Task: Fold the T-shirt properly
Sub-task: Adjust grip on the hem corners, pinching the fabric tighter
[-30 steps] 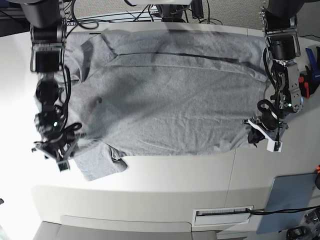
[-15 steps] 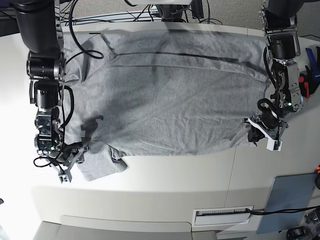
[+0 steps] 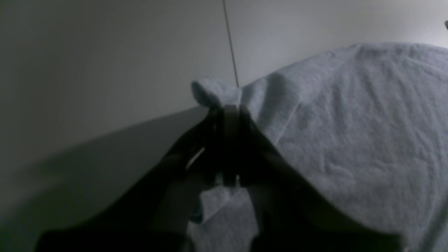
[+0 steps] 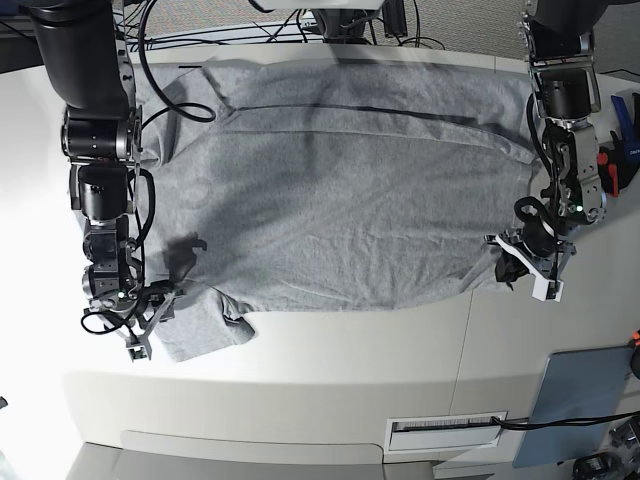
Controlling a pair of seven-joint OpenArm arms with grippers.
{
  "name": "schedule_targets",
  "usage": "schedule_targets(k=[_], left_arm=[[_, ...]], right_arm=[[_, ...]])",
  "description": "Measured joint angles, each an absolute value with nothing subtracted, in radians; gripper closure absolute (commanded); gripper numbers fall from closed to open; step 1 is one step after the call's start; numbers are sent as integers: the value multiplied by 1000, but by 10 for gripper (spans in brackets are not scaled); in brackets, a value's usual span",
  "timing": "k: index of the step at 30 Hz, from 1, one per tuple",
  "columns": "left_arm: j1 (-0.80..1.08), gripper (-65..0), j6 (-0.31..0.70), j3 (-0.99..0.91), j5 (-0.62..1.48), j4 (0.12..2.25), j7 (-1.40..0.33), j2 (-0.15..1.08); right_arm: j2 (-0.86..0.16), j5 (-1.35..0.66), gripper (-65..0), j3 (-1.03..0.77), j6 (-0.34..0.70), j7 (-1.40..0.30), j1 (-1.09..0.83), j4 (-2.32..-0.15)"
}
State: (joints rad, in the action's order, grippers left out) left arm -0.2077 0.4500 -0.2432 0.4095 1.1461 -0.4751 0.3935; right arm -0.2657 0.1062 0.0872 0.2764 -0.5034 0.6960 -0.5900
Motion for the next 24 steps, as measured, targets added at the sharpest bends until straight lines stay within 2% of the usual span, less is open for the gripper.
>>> schedule_targets(k=[7,14,16,19,24], left_arm=[[-208,0,450,-243,410,1146,-476,393],[-208,0,450,-243,409,1146,-476,393],[-208,0,450,-243,410,1146,-476,393],[-208,0,450,-243,410,1146,-476,393],[-208,0,450,-243,410,1146,-474,393]], right_arm=[[-266,100,-340,87,272,-408,706,-490],[-265,98,-94,87,284,-403,706,-485],[-262,142,-58,87,284,-403,706,-485],[-261,187,-49,87,283,-398,706,-485],[-261,191,-48,87,223,-408,696,-505]])
